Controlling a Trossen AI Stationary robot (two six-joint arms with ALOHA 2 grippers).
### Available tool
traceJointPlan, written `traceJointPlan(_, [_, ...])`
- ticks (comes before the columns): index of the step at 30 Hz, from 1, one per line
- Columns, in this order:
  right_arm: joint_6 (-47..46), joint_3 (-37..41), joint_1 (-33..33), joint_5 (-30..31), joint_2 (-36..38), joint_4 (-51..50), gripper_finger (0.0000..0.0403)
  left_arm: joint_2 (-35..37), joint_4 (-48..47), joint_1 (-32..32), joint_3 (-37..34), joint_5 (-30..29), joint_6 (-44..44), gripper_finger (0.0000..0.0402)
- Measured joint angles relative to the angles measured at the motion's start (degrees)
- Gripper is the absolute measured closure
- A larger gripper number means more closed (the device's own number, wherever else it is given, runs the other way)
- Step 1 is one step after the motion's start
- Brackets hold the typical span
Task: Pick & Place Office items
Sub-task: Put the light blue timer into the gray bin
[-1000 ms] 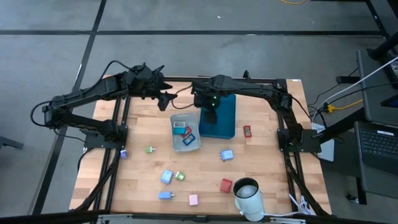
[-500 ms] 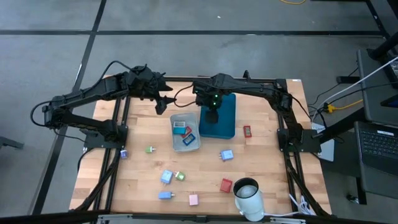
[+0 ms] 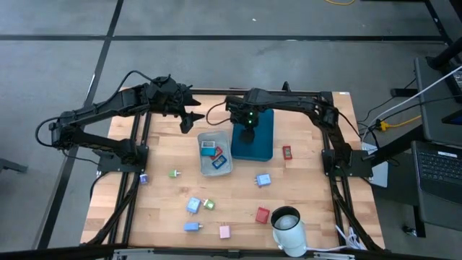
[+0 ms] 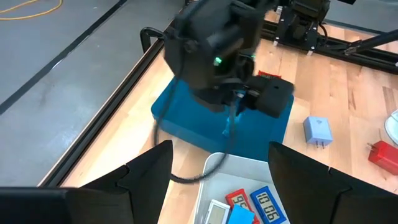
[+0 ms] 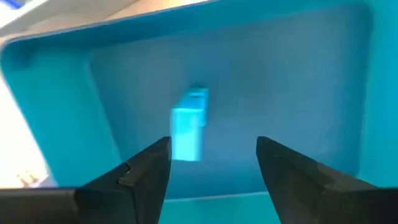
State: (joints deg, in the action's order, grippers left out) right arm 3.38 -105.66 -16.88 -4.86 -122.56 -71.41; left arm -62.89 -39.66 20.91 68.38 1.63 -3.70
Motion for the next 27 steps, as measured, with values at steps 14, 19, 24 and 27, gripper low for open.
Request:
traceJointPlan(14, [0.46,1.74,-0.44,-2.20,0.02,4.88,0.0163,0.01,-0.02,0.00,0.00,-0.02,-0.17,0.0144])
traceJointPlan(19, [0.40,1.72,-0.44,-3.54,-0.66,4.84,0.0163,0.01,-0.22,0.00,0.00,-0.04,-0.48,0.0144])
traceJointPlan(24, [0.26,3.74,-0.30,-3.74,-1.12,5.87,0.0163,0.00,-1.37,0.00,0.00,-0.06,-0.55,0.0144])
traceJointPlan(27, [0.26,5.17,-0.29,-3.75,-1.12,5.66,0.0163,0.02,-1.68,0.00,0.00,-0.06,-0.52,0.0144])
